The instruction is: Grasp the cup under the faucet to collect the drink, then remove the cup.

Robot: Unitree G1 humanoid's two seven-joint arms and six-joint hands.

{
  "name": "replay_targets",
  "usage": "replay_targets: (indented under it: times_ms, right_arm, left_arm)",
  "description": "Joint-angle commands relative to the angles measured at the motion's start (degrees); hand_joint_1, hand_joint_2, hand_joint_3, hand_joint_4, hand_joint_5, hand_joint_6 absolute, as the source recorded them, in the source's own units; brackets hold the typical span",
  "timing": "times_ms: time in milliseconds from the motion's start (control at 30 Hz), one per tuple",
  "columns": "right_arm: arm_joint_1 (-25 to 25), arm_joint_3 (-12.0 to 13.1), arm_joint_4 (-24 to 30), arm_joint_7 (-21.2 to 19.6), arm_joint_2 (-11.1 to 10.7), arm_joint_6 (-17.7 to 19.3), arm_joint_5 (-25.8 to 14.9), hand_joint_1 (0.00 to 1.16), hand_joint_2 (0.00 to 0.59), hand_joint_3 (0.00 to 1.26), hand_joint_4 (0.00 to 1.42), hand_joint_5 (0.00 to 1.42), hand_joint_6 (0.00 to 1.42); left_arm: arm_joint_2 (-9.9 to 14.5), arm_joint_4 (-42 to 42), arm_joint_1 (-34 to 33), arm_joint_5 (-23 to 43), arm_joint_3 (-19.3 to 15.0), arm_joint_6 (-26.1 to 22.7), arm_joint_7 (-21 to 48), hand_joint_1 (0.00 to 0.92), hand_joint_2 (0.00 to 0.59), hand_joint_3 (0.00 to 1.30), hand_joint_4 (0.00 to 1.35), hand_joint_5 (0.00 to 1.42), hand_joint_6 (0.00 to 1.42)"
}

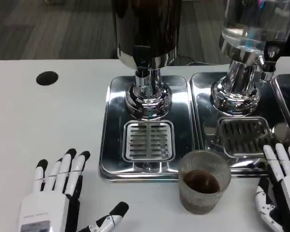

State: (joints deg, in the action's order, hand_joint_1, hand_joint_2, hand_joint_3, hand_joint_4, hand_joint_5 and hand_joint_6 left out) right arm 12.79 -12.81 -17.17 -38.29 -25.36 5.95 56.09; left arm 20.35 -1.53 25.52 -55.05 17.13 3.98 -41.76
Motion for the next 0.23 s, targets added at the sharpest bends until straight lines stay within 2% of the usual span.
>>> replay_targets:
  times_ms: [33,233]
  right_arm:
    - [0.83,-0.63,1.29,-1.27,-0.61,-0.09,-0.59,0.02,0.580,0.03,0.00,0.00,0.00]
    - [1.39,-1.31,1.99,-1.67,-0.32,-1.55,0.07,0.10,0.547,0.02,0.00,0.00,0.00]
  left_arm:
    - [-0.07,0.20,0.84,-0.71,0.61,0.11,-0.92,0.000,0.149,0.11,0.00,0.10,0.00]
    - [-0.05,0.11,1.58,-0.60,0.70,0.26,-1.21,0.000,0.149,0.10,0.00,0.10,0.00]
